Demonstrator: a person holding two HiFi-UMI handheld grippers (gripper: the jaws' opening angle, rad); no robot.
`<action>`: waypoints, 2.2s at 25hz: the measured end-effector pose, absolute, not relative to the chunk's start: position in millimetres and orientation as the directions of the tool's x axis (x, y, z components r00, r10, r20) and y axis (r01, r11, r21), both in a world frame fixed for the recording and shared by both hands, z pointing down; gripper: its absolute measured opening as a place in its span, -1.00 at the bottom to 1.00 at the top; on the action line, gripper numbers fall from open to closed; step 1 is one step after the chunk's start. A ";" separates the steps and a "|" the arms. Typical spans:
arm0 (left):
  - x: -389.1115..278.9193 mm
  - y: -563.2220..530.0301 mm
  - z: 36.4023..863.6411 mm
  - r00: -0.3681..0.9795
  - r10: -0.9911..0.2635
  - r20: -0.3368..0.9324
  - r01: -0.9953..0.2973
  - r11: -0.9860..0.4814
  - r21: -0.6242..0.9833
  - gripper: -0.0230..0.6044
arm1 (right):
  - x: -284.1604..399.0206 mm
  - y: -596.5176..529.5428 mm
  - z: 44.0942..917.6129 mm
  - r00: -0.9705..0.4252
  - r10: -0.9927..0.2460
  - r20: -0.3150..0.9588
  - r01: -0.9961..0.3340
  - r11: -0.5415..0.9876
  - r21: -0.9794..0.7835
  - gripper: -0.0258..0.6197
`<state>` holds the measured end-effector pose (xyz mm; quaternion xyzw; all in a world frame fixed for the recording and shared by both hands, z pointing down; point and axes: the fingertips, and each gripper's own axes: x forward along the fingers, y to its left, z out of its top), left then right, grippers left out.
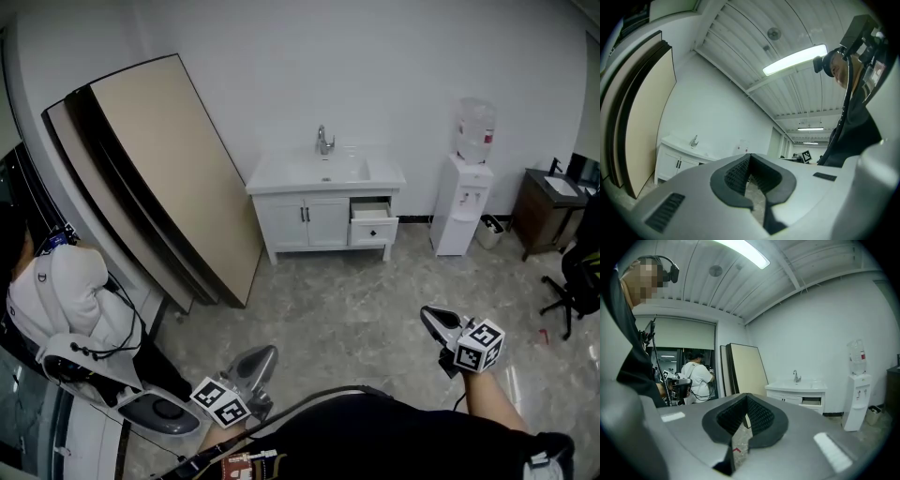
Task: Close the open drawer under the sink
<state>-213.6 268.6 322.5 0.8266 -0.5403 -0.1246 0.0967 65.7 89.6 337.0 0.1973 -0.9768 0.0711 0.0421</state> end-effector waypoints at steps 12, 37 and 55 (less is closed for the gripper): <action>-290.9 224.0 345.5 0.309 -0.949 -0.057 -0.891 -0.311 0.331 -0.93 | -23.2 18.7 354.9 -0.943 -0.305 0.136 -0.324 0.934 -0.150 -0.92; -243.6 -65.9 326.6 0.206 -0.977 -0.053 -0.927 -0.212 0.310 -0.93 | -24.9 -289.8 359.9 -0.982 -0.145 0.123 -0.166 0.968 -0.188 -0.92; -456.8 -192.0 314.0 0.374 -0.922 -0.097 -0.870 -0.385 0.306 -0.93 | -207.7 -372.2 346.2 -0.940 -0.307 0.147 -0.329 0.930 -0.162 -0.92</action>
